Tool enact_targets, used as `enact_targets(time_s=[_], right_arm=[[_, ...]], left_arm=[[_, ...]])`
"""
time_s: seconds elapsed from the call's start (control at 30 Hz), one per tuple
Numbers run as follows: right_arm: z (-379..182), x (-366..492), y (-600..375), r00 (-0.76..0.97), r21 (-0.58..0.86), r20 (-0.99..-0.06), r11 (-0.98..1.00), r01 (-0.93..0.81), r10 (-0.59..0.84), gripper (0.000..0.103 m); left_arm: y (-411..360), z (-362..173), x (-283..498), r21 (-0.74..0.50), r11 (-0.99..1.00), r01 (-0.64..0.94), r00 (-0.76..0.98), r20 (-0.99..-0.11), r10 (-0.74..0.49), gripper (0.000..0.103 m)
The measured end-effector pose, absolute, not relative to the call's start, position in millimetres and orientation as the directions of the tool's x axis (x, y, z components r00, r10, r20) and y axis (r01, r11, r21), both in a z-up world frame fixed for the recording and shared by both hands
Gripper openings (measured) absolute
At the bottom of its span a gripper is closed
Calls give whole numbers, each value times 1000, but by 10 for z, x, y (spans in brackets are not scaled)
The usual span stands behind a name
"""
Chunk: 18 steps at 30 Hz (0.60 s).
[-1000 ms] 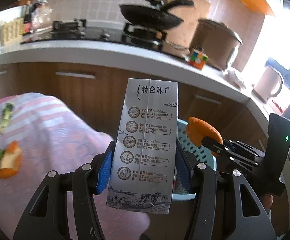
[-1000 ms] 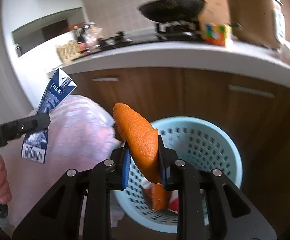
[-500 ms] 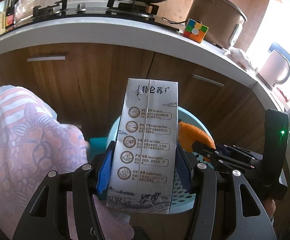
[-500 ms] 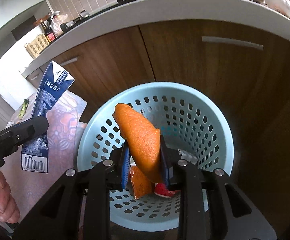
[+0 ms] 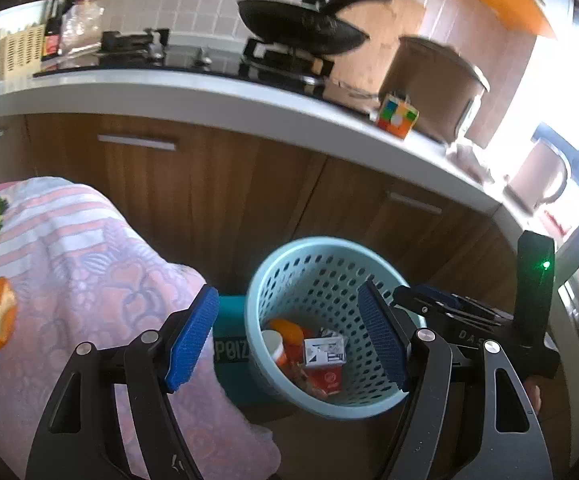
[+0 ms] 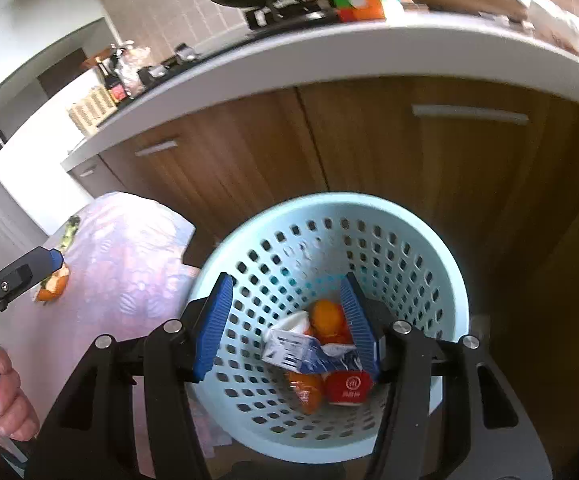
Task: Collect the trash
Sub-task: 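Move both tools back over the table toward the napkin and peel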
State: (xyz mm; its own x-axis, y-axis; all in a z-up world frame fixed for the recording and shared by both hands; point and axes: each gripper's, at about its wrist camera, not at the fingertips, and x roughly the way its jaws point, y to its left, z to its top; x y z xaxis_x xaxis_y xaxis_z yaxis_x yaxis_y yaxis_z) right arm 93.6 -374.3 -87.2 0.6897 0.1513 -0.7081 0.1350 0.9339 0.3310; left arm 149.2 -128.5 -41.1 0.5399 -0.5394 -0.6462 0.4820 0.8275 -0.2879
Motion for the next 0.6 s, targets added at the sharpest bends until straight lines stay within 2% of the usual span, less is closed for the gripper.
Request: enact_targets(time_s=[0.33, 0.6], right_arm=[[-307, 1024, -2891, 751, 300, -616, 952, -54, 237, 53], [-94, 1279, -1894, 759, 260, -565, 942, -210, 325, 52]], left_arm=[[-426, -49, 1281, -327, 861, 389, 665, -547, -508, 71], [682, 138, 1202, -286, 926, 246, 793, -489, -362, 71]])
